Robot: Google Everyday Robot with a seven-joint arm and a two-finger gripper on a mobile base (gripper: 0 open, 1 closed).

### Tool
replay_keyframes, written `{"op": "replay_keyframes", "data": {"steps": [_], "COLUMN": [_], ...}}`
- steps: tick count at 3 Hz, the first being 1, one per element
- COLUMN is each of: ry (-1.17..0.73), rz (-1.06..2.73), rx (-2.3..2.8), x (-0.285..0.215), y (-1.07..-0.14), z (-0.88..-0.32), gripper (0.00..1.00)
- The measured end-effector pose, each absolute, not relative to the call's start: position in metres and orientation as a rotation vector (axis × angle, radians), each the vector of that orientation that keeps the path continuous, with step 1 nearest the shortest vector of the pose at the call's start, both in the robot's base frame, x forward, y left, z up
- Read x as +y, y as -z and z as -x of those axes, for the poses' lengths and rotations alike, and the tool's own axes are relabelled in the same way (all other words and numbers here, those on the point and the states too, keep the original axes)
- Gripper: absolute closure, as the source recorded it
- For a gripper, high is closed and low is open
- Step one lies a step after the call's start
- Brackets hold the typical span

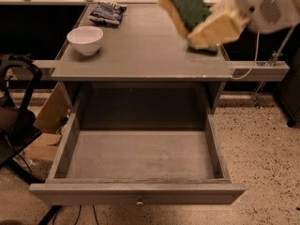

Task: Place sponge into top drawer

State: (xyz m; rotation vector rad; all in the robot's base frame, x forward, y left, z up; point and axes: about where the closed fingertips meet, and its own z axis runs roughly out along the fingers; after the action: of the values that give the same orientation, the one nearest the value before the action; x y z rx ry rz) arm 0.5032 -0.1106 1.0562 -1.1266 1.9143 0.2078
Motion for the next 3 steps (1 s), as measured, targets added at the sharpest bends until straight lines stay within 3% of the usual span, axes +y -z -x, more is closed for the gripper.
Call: {"op": "replay_keyframes", "data": {"steps": [2, 3], "ry": [-0.266, -0.323], "rz": [1.322, 1.305], "rx": [2.35, 2.461], "x": [-0.092, -0.091], "y": [-0.785, -0.709], "z": [-0.493, -0.496], "gripper": [1.0, 1.0]}}
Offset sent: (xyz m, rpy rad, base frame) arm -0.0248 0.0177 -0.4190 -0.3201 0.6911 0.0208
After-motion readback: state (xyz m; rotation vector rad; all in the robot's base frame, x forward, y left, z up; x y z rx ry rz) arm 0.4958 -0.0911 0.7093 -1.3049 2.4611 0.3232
